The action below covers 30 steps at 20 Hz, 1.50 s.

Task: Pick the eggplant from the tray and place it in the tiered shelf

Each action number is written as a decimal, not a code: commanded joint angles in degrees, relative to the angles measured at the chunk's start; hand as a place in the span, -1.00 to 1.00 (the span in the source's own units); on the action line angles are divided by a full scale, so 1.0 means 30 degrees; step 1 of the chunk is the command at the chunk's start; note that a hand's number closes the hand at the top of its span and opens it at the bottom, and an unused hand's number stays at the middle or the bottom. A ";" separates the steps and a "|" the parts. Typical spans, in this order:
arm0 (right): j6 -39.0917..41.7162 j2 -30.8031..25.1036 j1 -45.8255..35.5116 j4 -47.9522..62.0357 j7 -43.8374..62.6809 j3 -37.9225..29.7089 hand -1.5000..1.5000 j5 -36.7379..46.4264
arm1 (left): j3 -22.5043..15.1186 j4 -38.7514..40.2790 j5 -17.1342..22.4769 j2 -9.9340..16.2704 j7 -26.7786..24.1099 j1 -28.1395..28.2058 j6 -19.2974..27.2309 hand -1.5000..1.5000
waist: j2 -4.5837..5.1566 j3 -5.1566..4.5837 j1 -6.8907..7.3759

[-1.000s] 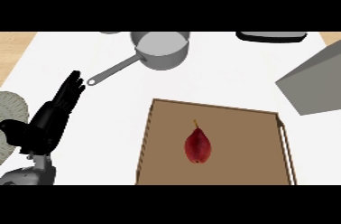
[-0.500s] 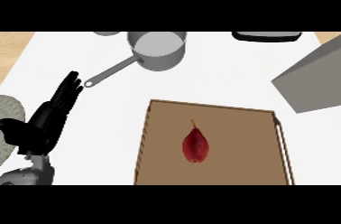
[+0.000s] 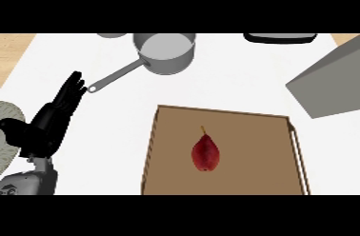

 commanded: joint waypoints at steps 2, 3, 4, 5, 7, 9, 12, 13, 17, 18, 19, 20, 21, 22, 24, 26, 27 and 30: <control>-0.0933 0.0523 -0.1401 0.4411 -0.1389 0.0264 1.00 0.1490 | 0.0408 -0.1175 0.0488 0.0353 0.0379 0.0953 -0.0456 0.00 | 0.0004 0.0009 0.0177; -0.1716 0.1381 -0.1883 0.3834 0.0095 0.0626 1.00 0.1955 | 0.0227 -0.0059 0.0250 0.0054 0.0391 -0.0289 -0.0195 0.00 | -0.0008 -0.0002 -0.0005; -0.1606 0.1516 -0.2235 0.4140 0.1290 0.0235 1.00 0.1574 | 0.0011 -0.1430 0.0263 0.0023 0.0423 0.1072 -0.0317 0.00 | -0.0035 -0.0001 0.0132; -0.2232 0.1462 -0.2097 0.4565 0.1517 -0.0042 1.00 0.1774 | 0.0195 -0.0392 0.0384 0.0045 -0.0348 0.0767 -0.0547 0.00 | -0.0011 -0.0005 0.0030; -0.2368 0.0513 -0.2724 0.6788 0.1501 -0.1334 1.00 0.1291 | 0.0550 -0.1743 0.1087 0.0646 0.1262 0.0461 -0.0909 0.00 | 0.0042 0.0024 0.0331; -0.3772 0.0980 -0.3530 0.7332 0.3175 -0.2206 1.00 0.0957 | -0.0368 -0.1331 -0.0278 -0.0110 0.1187 0.0152 0.0126 0.00 | 0.0085 0.0028 0.0296; -0.7677 -0.2201 -0.1531 0.5813 0.2388 0.0799 -1.00 0.6441 | 0.0084 -0.0963 0.0277 0.0059 0.0533 0.0096 -0.0263 0.00 | 0.0315 -0.0040 0.0152; -0.8699 -0.2843 -0.0782 0.5775 0.1857 0.1344 -1.00 0.7622 | 0.0354 -0.1002 0.0297 0.0246 0.0390 0.0362 -0.0268 0.00 | 0.0370 -0.0027 0.0183; -0.6905 -0.1705 -0.3731 0.9546 0.3563 0.0566 -1.00 0.6914 | 0.0196 -0.0154 0.0325 0.0290 -0.0246 0.0272 -0.0816 0.00 | 0.0143 0.0010 0.0453; -0.6980 -0.1602 -0.4199 0.9863 0.3787 0.0398 -1.00 0.6877 | -0.0136 -0.0841 0.0160 0.0008 0.0427 0.0344 -0.0519 0.00 | 0.0093 0.0016 0.0413; -0.6533 -0.2073 -0.4999 1.0400 0.3288 0.0408 -1.00 0.7032 | -0.0391 -0.0926 -0.0229 -0.0248 0.0487 0.0434 -0.0185 0.00 | 0.0084 0.0016 0.0373; -0.6675 -0.1248 -0.5272 1.0221 0.3580 0.0273 -1.00 0.6727 | -0.0514 -0.0978 -0.0487 -0.0695 0.0333 0.0312 0.0349 0.00 | 0.0049 0.0011 0.0260; -0.6967 -0.1221 -0.4791 1.0774 0.2312 -0.0506 -1.00 0.5925 | 0.0432 -0.0930 0.0736 0.0371 0.0570 0.0692 -0.0943 0.00 | 0.0040 0.0020 0.0224; -0.6212 -0.1605 -0.4912 1.0720 0.1672 -0.1074 -1.00 0.5165 | 0.0081 0.0234 -0.0283 -0.0195 0.0092 -0.0272 0.0022 0.00 | 0.0044 0.0017 -0.0030; -0.4121 -0.1323 -0.6078 1.0092 0.2776 -0.1541 -1.00 0.4053 | 0.0268 -0.0413 0.0231 -0.0060 -0.0049 0.0703 -0.0424 0.00 | -0.0070 -0.0010 -0.0016; -0.2042 -0.1760 -0.6696 1.0245 0.2764 -0.2419 -1.00 0.2738 | -0.0121 0.0089 -0.0401 -0.0483 -0.0447 0.0856 0.0004 0.00 | -0.0116 -0.0019 -0.0277; -0.2096 -0.1443 -0.7090 1.0788 0.3221 -0.2685 -1.00 0.2528 | 0.0605 -0.0222 0.0143 0.0253 0.0222 -0.0144 -0.0267 0.00 | -0.0050 -0.0001 -0.0088; -0.0029 -0.2972 -0.8172 1.1522 0.4180 -0.3951 -1.00 0.1282 | 0.0269 -0.0994 0.0091 0.0118 -0.0353 0.1369 -0.0585 0.00 | -0.0106 -0.0003 0.0040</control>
